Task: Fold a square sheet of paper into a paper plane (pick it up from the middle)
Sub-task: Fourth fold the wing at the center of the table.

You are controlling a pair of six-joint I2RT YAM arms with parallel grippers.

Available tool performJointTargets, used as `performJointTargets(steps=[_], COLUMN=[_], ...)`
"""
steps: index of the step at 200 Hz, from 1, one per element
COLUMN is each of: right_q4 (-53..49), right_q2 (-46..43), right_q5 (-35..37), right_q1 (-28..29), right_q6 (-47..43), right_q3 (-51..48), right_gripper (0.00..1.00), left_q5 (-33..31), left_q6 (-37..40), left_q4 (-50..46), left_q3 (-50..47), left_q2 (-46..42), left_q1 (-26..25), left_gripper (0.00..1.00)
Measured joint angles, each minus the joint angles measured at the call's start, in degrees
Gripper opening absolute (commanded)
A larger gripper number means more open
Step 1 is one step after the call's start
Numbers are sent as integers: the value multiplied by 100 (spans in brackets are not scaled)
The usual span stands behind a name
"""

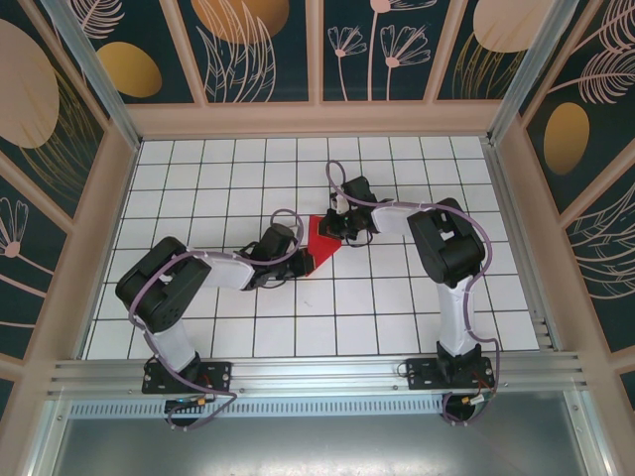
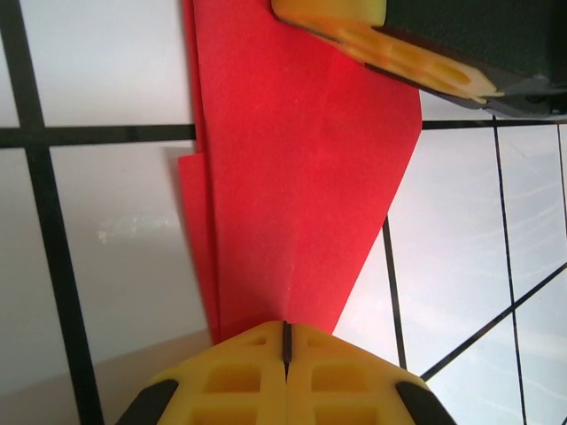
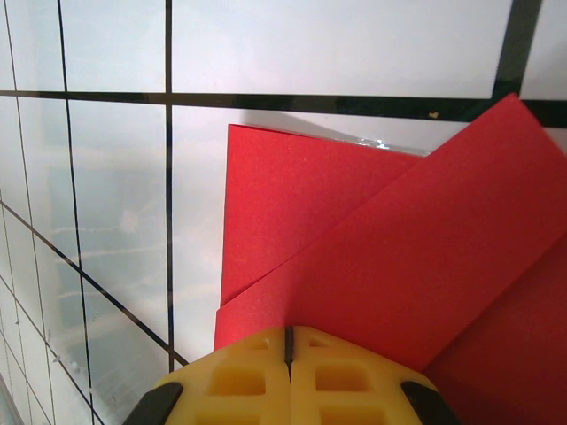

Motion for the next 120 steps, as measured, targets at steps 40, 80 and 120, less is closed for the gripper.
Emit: performJointTargets(steps=[40,80,120], right_q4=[-7,-7,-7], right_q2=[11,13,15], right_q5=[-2,-7,-11], right_q1=[0,0,0], right_q6=[2,2,2], right_q3=[11,11,11], right_gripper=[0,0,0], left_q5=[-13,-57,-105], left_q6=[-2,0,0], left_q4=[-26,-98,-184], left_q3=[-83,-101,-129], left_q2=[-85,-127,-188], left_q1=[-37,-70,-107], left_gripper=[6,6,5])
